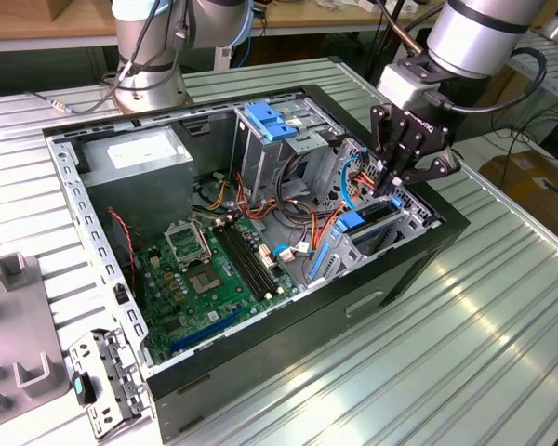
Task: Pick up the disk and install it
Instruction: 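Insert the first disk wire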
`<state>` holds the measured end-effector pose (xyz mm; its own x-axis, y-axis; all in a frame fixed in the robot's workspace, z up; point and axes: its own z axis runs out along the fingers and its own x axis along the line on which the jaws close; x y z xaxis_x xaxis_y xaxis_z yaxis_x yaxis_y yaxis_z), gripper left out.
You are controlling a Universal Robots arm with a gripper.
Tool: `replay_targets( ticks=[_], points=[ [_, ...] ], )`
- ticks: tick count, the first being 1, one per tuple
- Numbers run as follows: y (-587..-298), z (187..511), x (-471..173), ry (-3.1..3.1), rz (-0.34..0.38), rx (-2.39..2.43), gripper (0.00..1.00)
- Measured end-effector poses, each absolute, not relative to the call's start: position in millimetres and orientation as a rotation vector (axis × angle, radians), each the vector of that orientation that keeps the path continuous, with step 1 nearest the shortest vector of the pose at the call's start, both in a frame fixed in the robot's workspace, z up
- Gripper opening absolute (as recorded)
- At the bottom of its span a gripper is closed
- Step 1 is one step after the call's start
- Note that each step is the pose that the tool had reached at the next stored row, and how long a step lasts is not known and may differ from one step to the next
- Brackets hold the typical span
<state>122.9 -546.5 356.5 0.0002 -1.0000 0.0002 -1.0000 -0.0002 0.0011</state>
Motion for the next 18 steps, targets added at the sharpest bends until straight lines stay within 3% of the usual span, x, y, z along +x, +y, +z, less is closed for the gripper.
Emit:
replay_targets(
  ticks=[18],
  points=[
    [-553.3, 350.3, 120.9, -2.252, 0.008, 2.212, 0.17]
  ],
)
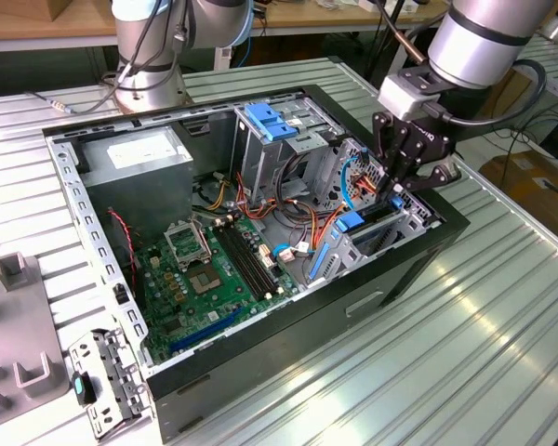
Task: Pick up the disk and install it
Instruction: 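Insert the first disk wire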
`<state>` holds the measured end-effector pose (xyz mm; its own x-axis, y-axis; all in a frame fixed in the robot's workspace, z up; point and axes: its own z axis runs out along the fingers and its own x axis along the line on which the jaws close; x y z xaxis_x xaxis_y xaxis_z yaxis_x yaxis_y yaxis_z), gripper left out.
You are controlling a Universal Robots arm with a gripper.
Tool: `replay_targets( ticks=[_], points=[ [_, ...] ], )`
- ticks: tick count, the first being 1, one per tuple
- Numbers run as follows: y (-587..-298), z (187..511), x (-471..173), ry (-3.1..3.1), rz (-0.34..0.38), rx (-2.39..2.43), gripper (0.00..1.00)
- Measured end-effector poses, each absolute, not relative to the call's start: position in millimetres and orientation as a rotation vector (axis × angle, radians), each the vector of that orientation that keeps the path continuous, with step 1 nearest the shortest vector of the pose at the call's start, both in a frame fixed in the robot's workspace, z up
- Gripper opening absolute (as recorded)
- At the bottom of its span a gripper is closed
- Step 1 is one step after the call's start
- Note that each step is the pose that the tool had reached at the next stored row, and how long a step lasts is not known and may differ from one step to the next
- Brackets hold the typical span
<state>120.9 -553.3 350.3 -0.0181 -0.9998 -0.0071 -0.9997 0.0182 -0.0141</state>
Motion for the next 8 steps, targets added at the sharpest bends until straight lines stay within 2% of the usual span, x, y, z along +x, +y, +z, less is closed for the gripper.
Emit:
replay_targets(
  ticks=[8],
  points=[
    [-553.3, 347.7, 120.6, 2.231, -0.008, -2.190, 0.17]
  ],
)
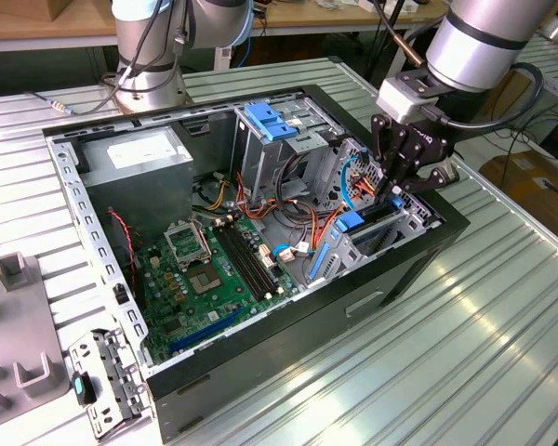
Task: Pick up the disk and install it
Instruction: 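Insert the first disk wire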
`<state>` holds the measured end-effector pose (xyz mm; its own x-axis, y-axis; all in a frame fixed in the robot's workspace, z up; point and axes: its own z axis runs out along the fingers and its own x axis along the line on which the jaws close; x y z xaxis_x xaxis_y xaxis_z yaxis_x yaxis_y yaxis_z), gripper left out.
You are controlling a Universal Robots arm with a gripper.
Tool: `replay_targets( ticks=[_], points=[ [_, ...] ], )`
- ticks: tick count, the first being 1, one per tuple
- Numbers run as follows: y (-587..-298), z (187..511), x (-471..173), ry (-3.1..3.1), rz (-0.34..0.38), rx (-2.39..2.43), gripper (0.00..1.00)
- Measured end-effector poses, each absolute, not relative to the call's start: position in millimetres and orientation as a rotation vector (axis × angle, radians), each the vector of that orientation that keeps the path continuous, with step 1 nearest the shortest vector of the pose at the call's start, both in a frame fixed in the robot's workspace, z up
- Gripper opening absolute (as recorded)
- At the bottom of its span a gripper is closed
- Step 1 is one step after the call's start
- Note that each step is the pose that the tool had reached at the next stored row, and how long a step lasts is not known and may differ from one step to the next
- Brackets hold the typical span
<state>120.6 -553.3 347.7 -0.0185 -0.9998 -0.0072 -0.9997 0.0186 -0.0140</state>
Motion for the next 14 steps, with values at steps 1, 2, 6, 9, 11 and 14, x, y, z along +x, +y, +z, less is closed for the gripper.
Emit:
replay_targets(
  ticks=[1, 2, 6, 9, 11, 14],
  points=[
    [-553.5, 347.5, 120.5, 2.232, -0.008, -2.190, 0.17],
    [-553.7, 347.3, 120.6, 2.232, -0.008, -2.189, 0.17],
    [-554.5, 346.9, 119.8, 2.234, -0.008, -2.187, 0.17],
    [-554.8, 346.9, 118.2, 2.237, -0.008, -2.184, 0.17],
    [-554.9, 346.8, 118.0, 2.239, -0.008, -2.182, 0.17],
    [-555.0, 346.4, 118.3, 2.242, -0.008, -2.179, 0.17]
  ],
)
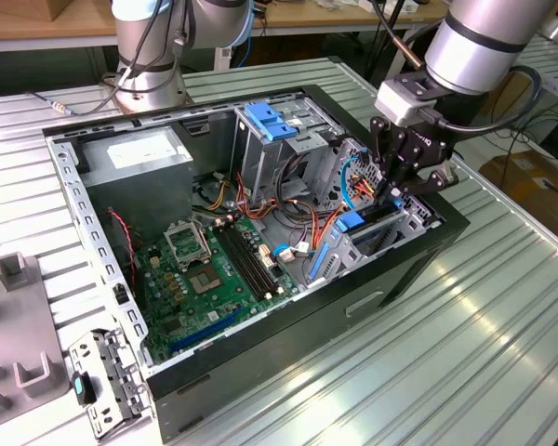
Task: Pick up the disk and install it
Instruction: 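Insert the first disk wire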
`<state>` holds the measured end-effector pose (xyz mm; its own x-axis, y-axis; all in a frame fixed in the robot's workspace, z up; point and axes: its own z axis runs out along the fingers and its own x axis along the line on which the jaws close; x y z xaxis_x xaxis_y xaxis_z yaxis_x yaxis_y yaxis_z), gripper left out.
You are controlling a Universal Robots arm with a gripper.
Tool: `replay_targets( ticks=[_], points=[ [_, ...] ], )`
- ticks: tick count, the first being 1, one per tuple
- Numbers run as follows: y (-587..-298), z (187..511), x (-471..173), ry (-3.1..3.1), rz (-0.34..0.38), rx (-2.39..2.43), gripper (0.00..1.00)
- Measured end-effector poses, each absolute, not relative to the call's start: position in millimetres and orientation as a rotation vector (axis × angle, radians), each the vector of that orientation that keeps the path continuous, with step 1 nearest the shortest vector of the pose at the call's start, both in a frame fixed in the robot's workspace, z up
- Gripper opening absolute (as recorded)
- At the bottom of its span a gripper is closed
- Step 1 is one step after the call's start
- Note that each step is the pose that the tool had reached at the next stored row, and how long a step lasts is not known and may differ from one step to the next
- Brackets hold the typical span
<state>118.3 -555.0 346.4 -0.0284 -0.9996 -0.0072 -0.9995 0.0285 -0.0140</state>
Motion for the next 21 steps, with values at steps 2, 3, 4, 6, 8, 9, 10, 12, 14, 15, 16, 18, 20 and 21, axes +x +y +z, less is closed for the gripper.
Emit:
replay_targets(
  ticks=[2, 3, 4, 6, 8, 9, 10, 12, 14, 15, 16, 18, 20, 21],
  points=[
    [-555.0, 346.3, 119.0, 2.243, -0.008, -2.178, 0.17],
    [-555.0, 346.2, 119.5, 2.244, -0.008, -2.177, 0.17],
    [-555.1, 346.2, 119.7, 2.244, -0.008, -2.177, 0.17],
    [-555.2, 345.9, 119.8, 2.245, -0.008, -2.176, 0.17],
    [-555.2, 345.2, 119.8, 2.247, -0.008, -2.175, 0.17],
    [-555.3, 344.8, 119.8, 2.247, -0.008, -2.174, 0.17],
    [-555.3, 344.5, 119.8, 2.248, -0.008, -2.173, 0.17],
    [-555.4, 343.9, 119.8, 2.249, -0.008, -2.172, 0.17],
    [-555.5, 343.2, 119.8, 2.249, -0.006, -2.170, 0.17],
    [-555.6, 342.5, 119.8, 2.249, -0.005, -2.169, 0.17],
    [-555.7, 342.1, 119.8, 2.249, -0.004, -2.168, 0.17],
    [-556.0, 340.8, 119.7, 2.249, -0.001, -2.166, 0.17],
    [-556.6, 339.0, 119.8, 2.250, 0.001, -2.164, 0.17],
    [-556.9, 338.3, 119.8, 2.250, 0.001, -2.163, 0.17]
  ],
)
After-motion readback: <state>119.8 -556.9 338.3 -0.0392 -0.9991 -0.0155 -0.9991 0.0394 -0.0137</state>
